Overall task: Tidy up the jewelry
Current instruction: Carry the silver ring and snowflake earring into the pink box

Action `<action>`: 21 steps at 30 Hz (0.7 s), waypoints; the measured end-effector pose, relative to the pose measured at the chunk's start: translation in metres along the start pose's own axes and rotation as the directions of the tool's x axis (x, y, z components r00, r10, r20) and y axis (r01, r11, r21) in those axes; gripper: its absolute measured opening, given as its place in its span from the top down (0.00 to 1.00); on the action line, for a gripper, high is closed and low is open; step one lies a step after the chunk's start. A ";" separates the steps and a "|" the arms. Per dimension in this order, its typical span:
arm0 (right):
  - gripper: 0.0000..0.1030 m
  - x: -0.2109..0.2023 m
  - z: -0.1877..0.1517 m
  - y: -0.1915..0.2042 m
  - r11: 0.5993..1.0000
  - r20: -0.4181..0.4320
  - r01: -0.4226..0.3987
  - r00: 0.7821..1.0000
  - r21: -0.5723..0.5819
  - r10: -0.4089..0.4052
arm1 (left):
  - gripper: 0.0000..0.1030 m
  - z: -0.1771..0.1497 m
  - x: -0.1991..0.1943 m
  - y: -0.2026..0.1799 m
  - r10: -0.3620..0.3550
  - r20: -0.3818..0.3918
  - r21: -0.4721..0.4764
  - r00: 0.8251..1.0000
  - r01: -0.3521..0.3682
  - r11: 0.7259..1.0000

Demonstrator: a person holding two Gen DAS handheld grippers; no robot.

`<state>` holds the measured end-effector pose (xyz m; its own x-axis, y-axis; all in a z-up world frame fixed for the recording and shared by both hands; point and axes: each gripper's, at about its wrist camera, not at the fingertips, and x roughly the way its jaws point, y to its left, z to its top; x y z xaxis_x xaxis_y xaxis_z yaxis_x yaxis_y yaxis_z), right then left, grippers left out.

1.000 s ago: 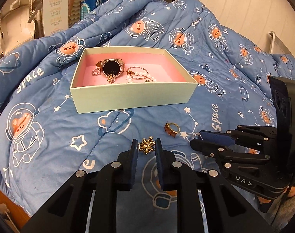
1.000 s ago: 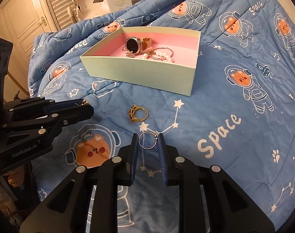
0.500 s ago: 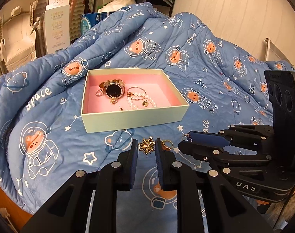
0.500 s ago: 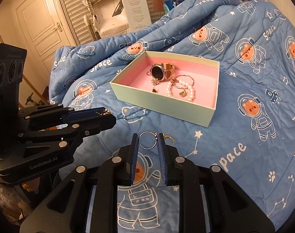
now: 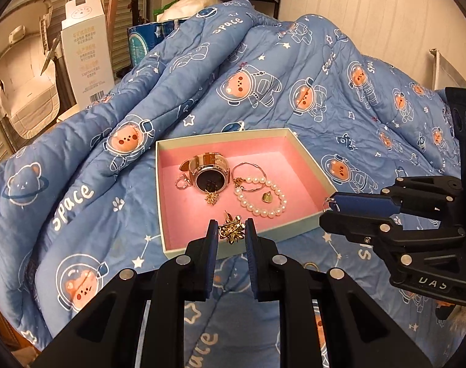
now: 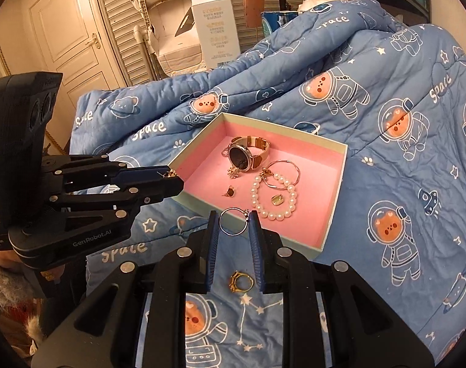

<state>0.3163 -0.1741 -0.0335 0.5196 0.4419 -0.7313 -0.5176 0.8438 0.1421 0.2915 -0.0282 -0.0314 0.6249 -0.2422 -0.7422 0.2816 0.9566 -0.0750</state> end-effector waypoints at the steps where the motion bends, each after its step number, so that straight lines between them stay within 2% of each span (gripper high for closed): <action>1: 0.80 0.004 0.004 -0.002 1.000 -0.009 0.005 1.000 -0.005 -0.005 | 0.83 0.004 0.005 0.002 0.001 -0.010 -0.002 1.000 -0.001 1.000; 11: 0.80 0.056 0.030 -0.018 0.996 -0.107 0.063 0.992 -0.059 -0.069 | 0.83 0.026 0.053 0.007 0.020 -0.127 0.037 0.992 -0.016 0.999; 21: 0.80 0.092 0.039 -0.034 0.997 -0.180 0.076 0.980 -0.033 -0.081 | 0.83 0.030 0.079 0.007 0.022 -0.195 0.025 0.981 -0.017 1.000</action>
<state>0.4081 -0.1508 -0.0795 0.4287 0.3097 -0.8487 -0.4988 0.8644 0.0635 0.3645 -0.0450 -0.0706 0.4768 -0.1852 -0.8593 0.2886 0.9563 -0.0459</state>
